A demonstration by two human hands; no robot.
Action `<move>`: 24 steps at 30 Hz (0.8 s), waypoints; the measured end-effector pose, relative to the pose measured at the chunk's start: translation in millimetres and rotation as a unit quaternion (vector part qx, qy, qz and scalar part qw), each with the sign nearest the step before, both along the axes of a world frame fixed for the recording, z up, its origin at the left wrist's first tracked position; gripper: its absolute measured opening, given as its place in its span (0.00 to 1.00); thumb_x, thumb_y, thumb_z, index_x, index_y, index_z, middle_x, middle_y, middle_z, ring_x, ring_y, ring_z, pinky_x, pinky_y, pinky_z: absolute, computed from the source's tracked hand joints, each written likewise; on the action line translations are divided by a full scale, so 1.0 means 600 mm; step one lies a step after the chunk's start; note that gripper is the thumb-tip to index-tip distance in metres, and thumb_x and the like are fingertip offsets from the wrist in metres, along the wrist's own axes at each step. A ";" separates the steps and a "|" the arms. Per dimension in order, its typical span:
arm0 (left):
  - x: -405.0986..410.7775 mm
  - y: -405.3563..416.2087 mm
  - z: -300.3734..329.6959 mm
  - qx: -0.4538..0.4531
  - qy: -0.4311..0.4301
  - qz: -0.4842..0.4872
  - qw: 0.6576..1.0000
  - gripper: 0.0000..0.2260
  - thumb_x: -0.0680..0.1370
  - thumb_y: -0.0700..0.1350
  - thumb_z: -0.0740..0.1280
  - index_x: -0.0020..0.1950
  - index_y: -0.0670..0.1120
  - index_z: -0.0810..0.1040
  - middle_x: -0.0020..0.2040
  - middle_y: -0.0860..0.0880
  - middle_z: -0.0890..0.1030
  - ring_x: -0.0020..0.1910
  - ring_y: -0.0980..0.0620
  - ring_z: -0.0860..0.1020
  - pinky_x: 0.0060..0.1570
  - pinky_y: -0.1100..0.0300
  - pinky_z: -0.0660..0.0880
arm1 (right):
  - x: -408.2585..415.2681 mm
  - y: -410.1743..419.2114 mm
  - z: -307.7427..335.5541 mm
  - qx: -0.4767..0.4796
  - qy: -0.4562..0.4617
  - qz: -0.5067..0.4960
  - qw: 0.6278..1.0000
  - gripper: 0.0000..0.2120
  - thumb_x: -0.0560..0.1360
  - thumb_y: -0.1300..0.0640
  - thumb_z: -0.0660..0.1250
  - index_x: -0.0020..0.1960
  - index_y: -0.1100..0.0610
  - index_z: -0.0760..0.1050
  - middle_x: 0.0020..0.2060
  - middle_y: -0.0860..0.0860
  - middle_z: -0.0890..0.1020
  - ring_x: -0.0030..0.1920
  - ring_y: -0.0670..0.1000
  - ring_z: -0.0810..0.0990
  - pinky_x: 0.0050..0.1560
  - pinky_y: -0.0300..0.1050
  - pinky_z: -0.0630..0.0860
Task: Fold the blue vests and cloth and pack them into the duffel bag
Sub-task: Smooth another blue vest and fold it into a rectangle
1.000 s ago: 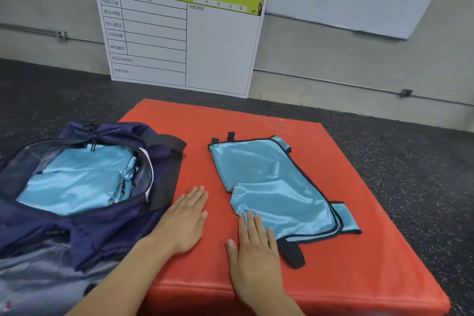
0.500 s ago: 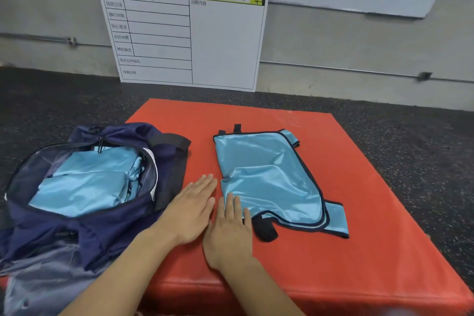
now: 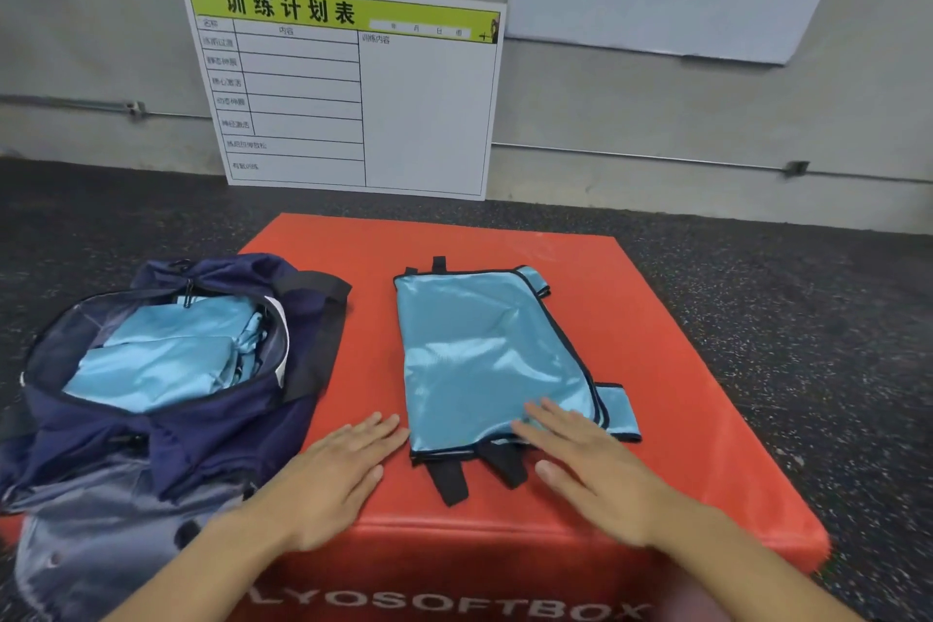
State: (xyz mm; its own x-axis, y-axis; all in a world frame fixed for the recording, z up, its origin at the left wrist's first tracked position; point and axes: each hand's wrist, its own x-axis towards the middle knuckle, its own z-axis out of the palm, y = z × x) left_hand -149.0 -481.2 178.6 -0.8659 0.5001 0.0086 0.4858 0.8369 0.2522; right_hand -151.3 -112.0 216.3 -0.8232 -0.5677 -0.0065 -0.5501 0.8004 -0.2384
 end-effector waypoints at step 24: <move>-0.021 0.078 0.011 -0.033 0.114 -0.118 0.986 0.18 0.86 0.57 0.50 0.67 0.56 0.76 0.83 0.57 0.48 0.81 0.58 0.43 0.79 0.56 0.45 | -0.100 0.147 -0.042 0.107 -0.019 -0.016 0.994 0.40 0.77 0.31 0.29 0.81 0.43 0.58 0.81 0.38 0.49 0.81 0.41 0.43 0.81 0.45 0.44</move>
